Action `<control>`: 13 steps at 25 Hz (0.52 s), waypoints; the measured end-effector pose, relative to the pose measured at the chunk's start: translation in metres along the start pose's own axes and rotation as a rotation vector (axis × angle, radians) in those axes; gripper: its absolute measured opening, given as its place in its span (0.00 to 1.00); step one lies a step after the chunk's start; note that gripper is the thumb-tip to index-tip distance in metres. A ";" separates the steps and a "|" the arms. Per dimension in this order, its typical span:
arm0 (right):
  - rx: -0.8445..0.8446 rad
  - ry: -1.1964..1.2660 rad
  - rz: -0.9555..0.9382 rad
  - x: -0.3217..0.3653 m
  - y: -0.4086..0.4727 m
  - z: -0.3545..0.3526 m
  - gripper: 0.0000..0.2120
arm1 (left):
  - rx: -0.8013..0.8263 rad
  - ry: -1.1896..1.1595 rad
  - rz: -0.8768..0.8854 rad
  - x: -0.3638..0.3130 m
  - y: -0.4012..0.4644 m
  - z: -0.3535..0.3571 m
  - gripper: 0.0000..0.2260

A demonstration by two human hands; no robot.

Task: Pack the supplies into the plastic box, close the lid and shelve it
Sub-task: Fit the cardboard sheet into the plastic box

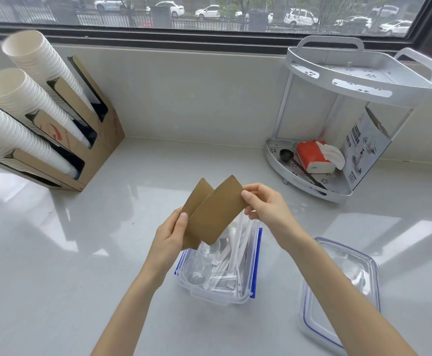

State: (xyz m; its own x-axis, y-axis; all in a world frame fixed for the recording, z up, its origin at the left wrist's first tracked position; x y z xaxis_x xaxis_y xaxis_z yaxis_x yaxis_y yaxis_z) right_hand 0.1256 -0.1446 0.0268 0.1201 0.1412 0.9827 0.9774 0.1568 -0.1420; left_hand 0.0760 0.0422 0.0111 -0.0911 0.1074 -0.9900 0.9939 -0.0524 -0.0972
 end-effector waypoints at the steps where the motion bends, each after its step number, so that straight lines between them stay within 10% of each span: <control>1: -0.001 -0.002 0.005 -0.003 0.000 0.003 0.03 | 0.038 -0.031 -0.011 -0.002 -0.002 0.007 0.13; 13: -0.021 -0.193 -0.001 -0.014 0.004 0.028 0.07 | 0.090 0.033 -0.015 0.001 -0.005 0.019 0.08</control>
State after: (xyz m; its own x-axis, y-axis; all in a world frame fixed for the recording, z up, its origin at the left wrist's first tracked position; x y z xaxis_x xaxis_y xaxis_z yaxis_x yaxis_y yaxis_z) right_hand 0.1230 -0.1185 0.0086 0.0853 0.3260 0.9415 0.9811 0.1370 -0.1364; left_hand 0.0698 0.0236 0.0085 -0.1025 0.1413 -0.9846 0.9826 -0.1397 -0.1224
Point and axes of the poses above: each hand's wrist, its own y-axis towards the middle knuckle, its own z-axis out of the palm, x = y × z, the point moved 10 cm from there along y, towards the middle knuckle, and after that the axes turned 6 degrees about x, right-handed, at the moved point
